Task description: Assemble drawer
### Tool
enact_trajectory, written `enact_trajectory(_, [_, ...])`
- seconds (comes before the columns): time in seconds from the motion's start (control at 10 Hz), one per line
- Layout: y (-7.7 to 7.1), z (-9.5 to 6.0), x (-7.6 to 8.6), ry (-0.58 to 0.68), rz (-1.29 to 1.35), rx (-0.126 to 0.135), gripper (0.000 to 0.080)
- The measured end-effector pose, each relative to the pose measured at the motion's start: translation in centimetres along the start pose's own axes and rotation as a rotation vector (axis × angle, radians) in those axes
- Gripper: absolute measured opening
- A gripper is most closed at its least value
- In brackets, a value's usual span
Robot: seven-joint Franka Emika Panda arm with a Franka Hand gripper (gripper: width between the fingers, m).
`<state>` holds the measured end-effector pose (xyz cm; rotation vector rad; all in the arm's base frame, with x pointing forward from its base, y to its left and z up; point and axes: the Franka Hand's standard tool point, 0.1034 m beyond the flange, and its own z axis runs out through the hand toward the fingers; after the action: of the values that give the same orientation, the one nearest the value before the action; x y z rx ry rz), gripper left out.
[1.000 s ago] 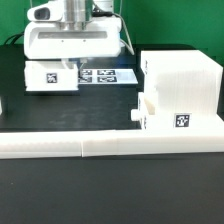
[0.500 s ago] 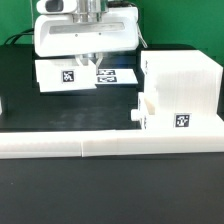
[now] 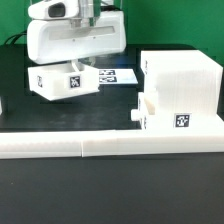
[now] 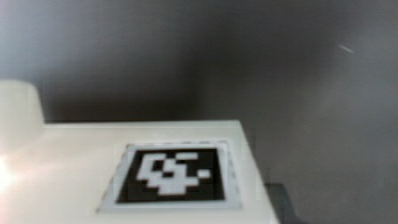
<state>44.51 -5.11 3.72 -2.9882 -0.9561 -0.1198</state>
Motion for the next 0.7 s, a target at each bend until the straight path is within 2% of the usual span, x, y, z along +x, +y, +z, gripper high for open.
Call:
enact_trajectory(0.1, [0.2, -0.3, 1.6, -0.014, -0.090, 0.014, 0.0042])
enact_trajectory(0.3, [0.7, -0.9, 4.3, -0.023, -0.255, 0.016, 0.0042])
enact_trajectory(0.4, [0.8, -1.2, 4.9, -0.024, -0.301, 0.011, 0.0042])
enact_trajectory(0.7, [1.0, -1.0, 4.5, -0.028, -0.479, 0.012, 0.0042])
